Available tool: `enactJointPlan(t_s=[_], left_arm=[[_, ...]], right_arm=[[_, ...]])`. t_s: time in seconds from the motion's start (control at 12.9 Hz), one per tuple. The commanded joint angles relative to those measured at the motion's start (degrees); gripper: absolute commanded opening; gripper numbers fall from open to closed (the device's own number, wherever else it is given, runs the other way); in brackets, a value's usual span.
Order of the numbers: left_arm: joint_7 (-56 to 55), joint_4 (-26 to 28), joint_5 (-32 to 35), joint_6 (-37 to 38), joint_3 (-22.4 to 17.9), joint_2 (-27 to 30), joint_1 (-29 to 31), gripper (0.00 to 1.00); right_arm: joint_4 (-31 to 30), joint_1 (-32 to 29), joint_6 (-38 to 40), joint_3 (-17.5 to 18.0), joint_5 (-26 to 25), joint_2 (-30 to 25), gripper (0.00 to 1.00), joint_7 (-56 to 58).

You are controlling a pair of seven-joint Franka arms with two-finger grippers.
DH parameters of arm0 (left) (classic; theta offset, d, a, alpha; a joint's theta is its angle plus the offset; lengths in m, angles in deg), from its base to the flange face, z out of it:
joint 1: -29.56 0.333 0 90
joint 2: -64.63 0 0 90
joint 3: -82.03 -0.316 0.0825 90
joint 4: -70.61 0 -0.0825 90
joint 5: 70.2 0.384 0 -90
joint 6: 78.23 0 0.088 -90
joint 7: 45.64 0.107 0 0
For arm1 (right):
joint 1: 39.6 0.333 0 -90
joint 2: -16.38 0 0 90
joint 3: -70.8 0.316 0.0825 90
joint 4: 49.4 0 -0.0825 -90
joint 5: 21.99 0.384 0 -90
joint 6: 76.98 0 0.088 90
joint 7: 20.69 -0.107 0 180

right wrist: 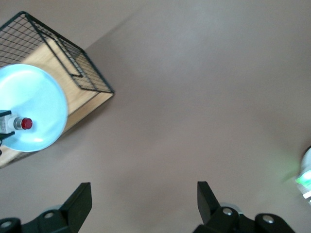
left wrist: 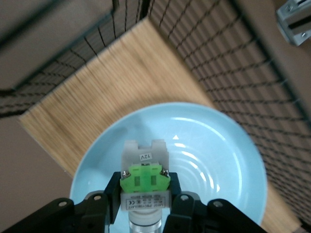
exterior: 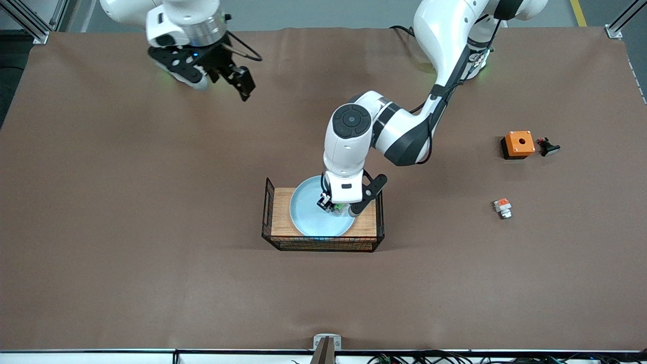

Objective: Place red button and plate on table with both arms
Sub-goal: 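Lift the green button with the left gripper while the right gripper reaches out, then place the green button on the table while the right gripper grips the plate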

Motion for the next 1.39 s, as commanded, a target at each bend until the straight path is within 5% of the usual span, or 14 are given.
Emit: enactJointPlan(t_s=[0.0, 0.23, 0.46, 0.93, 1.31], left_arm=[[1.9, 0.7, 1.2, 7.4, -2.9, 8.1, 0.2, 0.00], [12.3, 0.7, 0.5, 13.7, -5.7, 14.3, 2.4, 0.00], [23.2, 1.4, -1.4, 17.2, -5.7, 19.0, 8.8, 0.00], [46.4, 3.5, -1.2, 27.9, -5.7, 19.1, 20.4, 0.00], [57.3, 9.1, -0.8, 27.3, -5.6, 19.5, 27.2, 0.00]], right_arm=[[-0.2, 3.3, -6.6, -0.6, 0.4, 4.2, 0.96, -12.8], [0.5, 4.1, -15.4, -0.6, 0.9, 10.1, 0.96, -26.6], [1.7, 4.3, -21.4, -0.6, 0.9, 15.6, 0.96, -27.6], [12.2, 5.1, -22.1, -0.7, 0.6, 28.2, 0.96, -32.9], [15.0, 5.4, -22.1, -0.7, 0.1, 32.2, 0.95, -33.2]])
